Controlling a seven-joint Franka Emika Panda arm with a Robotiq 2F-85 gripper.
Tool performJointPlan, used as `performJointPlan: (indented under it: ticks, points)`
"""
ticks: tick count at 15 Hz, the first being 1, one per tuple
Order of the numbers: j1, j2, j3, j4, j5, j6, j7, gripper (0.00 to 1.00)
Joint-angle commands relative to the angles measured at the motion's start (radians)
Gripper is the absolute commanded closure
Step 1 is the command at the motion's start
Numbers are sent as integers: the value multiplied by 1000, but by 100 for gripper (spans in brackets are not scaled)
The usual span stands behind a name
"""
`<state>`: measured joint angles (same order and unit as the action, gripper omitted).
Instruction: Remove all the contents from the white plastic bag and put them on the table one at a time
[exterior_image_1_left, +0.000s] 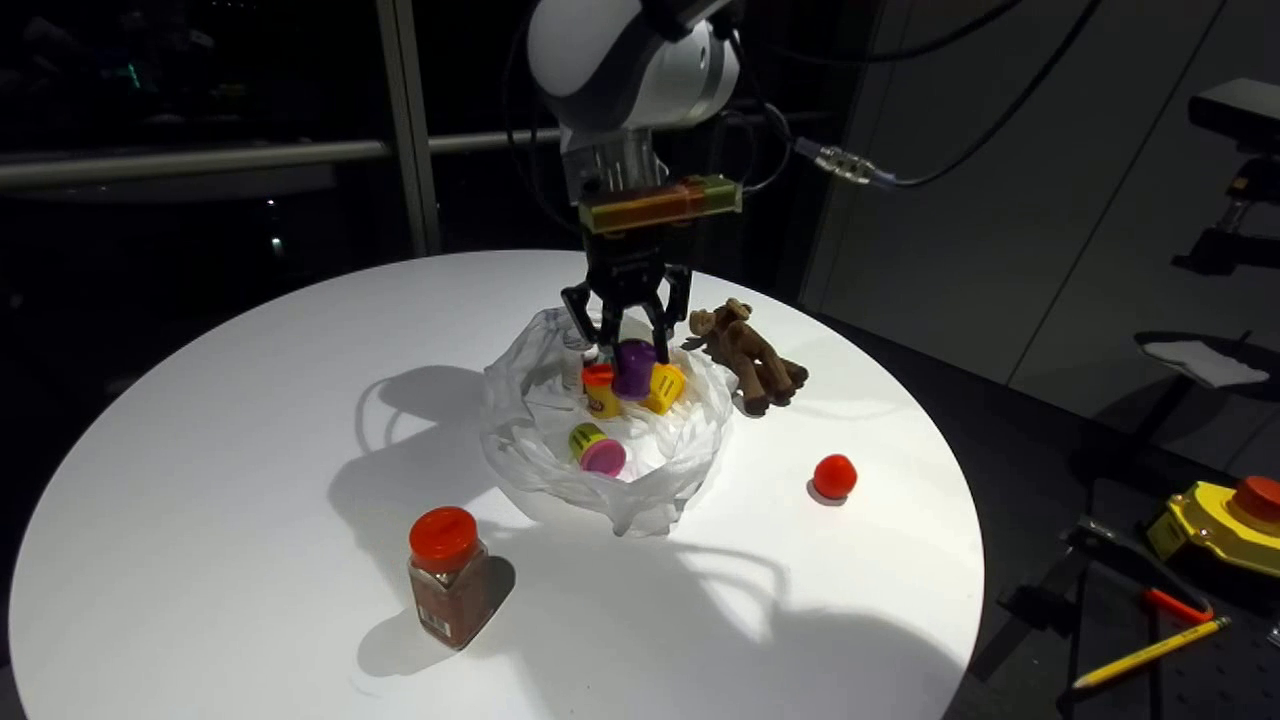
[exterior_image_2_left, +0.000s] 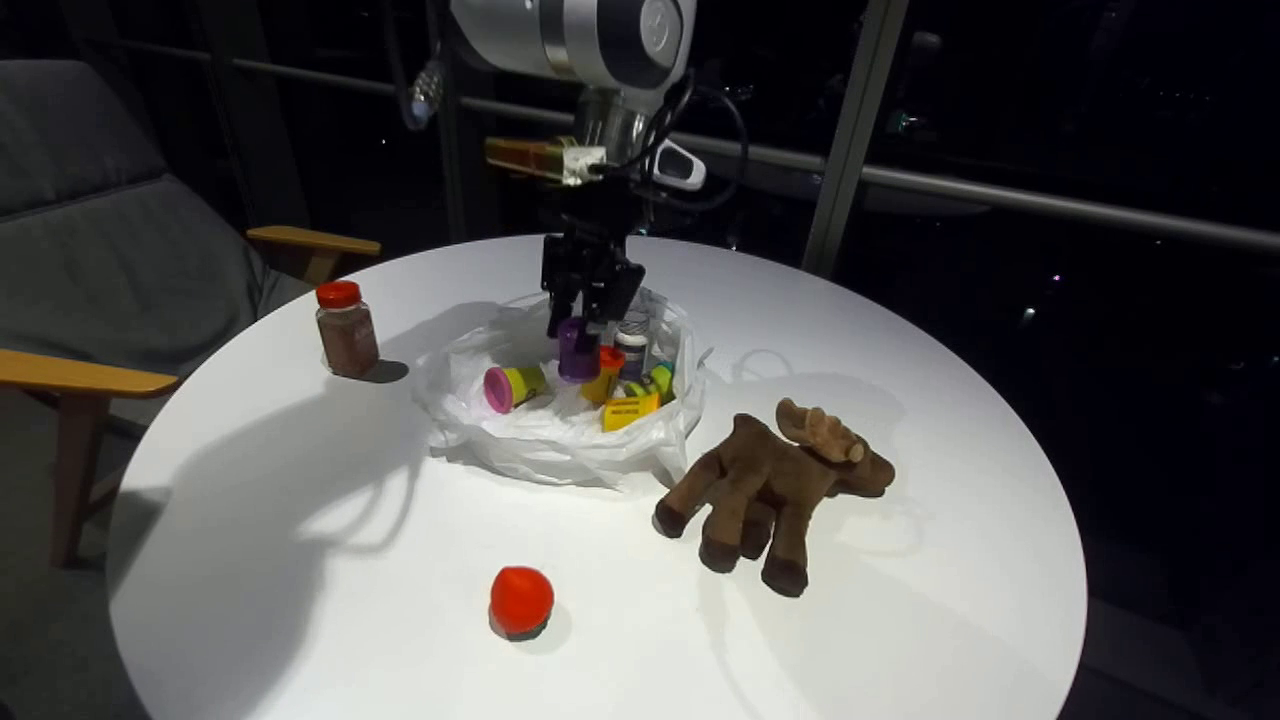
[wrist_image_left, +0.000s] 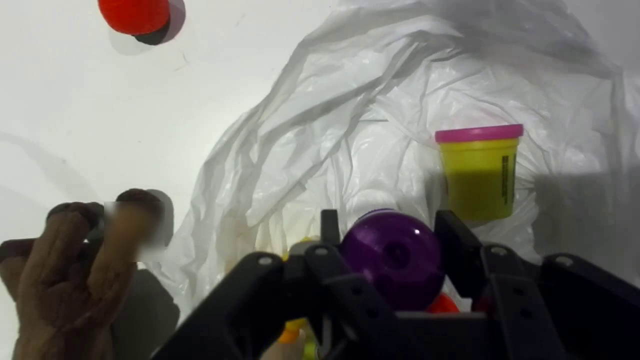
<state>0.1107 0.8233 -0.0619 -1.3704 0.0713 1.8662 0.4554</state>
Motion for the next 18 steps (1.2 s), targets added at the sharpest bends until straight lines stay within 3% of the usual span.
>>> performJointPlan:
  ticks: [1, 5, 10, 13, 18]
  points:
    - [1, -224, 17, -185, 12, -7, -25, 74]
    - [30, -414, 57, -364, -1, -14, -52, 74]
    - [95, -469, 168, -491, 9, -9, -115, 74]
    - [173, -393, 213, -483, -44, 19, -90, 74]
    - [297, -252, 222, -457, -167, 129, -62, 74]
